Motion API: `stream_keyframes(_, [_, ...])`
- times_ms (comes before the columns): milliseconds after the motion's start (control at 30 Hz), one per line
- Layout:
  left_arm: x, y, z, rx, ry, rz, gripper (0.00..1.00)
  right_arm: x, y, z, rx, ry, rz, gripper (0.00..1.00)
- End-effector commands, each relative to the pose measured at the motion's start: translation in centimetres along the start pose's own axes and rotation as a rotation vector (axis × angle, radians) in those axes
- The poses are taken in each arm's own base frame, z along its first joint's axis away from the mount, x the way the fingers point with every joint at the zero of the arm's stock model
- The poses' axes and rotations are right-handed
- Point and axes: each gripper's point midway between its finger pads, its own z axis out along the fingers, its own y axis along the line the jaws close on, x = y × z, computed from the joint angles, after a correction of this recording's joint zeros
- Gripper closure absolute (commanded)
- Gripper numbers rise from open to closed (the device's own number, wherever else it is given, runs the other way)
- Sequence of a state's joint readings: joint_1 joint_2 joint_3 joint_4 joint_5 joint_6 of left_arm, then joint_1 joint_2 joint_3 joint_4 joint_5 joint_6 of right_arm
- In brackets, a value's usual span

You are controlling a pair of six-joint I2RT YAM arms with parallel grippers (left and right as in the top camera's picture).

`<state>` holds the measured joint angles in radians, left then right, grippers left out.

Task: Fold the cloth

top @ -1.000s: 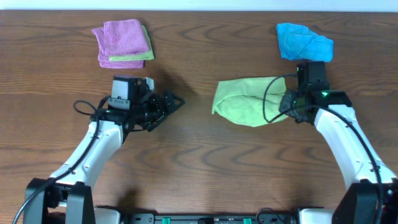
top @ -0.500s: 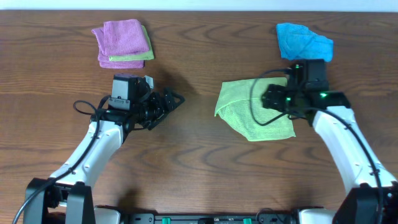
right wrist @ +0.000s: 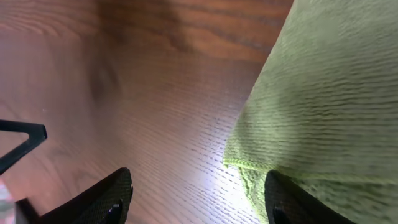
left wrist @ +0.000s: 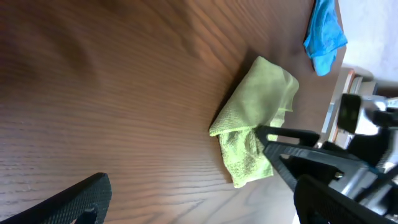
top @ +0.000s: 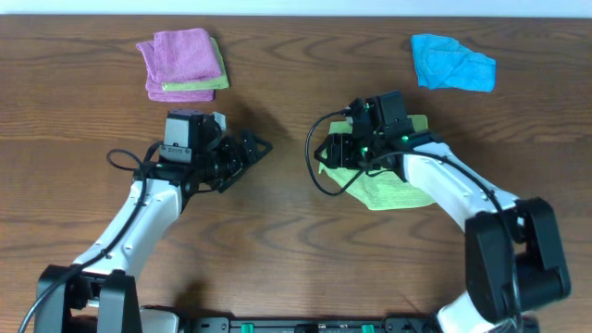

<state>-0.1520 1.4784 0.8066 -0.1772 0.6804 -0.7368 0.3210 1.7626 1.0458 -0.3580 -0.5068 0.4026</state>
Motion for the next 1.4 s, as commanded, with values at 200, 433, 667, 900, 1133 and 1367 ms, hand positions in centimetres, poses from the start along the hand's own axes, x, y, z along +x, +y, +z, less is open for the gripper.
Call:
stream_keyframes(200, [-0.7,-0.1,-0.2,-0.001,-0.017,-0.005,0.05,0.7,0.7,0.7,-0.029,0.033,0.025,0.32])
stream_keyframes(433, [-0.7,-0.1,-0.2,-0.001,-0.018,-0.005,0.05,2.9,1.1,0.9,-0.039,0.119,0.058,0.34])
stream_keyframes(667, [-0.8,-0.1,-0.2,-0.001,-0.021,-0.004,0.05,2.5,0.3,1.4,0.045,0.079,0.025,0.33])
stream_keyframes(900, [-0.8,-0.1,-0.2,-0.001,-0.021,-0.003,0.05,2.0,-0.7,3.4,0.063,0.063,0.013,0.36])
stream_keyframes(1133, [-0.8,-0.1,-0.2,-0.001,-0.021,-0.003,0.05,0.4,-0.7,3.6,0.066,-0.001,-0.015,0.36])
stream_keyframes(1367, [-0.8,-0.1,-0.2,-0.002,-0.022,-0.003,0.05,-1.2,-0.4,3.7,0.072,-0.074,-0.050,0.42])
